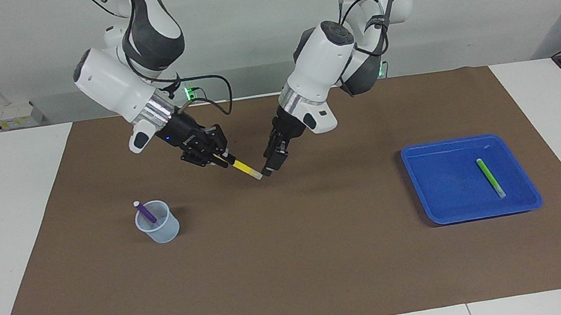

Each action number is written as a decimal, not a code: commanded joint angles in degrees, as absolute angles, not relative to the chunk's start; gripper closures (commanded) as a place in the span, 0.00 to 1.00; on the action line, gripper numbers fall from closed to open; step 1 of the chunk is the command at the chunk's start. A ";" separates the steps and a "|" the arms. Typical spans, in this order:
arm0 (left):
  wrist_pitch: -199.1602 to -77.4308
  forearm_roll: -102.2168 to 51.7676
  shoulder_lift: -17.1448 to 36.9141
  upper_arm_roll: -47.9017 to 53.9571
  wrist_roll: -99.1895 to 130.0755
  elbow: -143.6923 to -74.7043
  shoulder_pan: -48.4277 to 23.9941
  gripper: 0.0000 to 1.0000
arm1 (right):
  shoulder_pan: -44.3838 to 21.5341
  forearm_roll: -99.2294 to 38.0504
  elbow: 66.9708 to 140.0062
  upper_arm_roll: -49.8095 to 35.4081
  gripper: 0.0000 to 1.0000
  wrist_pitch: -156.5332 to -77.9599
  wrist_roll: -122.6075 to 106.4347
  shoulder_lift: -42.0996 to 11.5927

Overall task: Transfer and insert pens with both arms
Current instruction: 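Insert the yellow pen into the white cup with the right gripper, then release the yellow pen and withdraw the right gripper from the cup, then lower the left gripper onto the green pen in the tray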

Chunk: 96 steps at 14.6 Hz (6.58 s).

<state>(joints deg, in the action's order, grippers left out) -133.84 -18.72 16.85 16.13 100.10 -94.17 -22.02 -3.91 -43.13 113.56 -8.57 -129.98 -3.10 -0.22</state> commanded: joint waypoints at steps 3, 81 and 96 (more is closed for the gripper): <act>-127.71 -18.63 14.41 15.82 99.67 -95.10 -16.89 0.31 | 1.92 -24.05 107.68 -8.88 1.00 -120.25 -4.31 -1.75; -134.56 12.66 24.96 15.12 -6.77 -106.61 25.31 0.98 | 10.28 -0.62 104.68 -8.79 0.00 -96.24 -7.21 6.06; -120.24 3.62 24.79 15.29 9.29 -95.19 17.85 1.00 | 11.69 -6.94 105.38 -8.79 0.00 -99.05 -7.38 5.98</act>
<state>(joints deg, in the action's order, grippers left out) -123.28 5.93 25.61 15.92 4.89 -96.65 19.96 10.78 -4.63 103.14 -8.41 -97.50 -7.31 4.35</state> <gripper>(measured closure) 0.833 0.000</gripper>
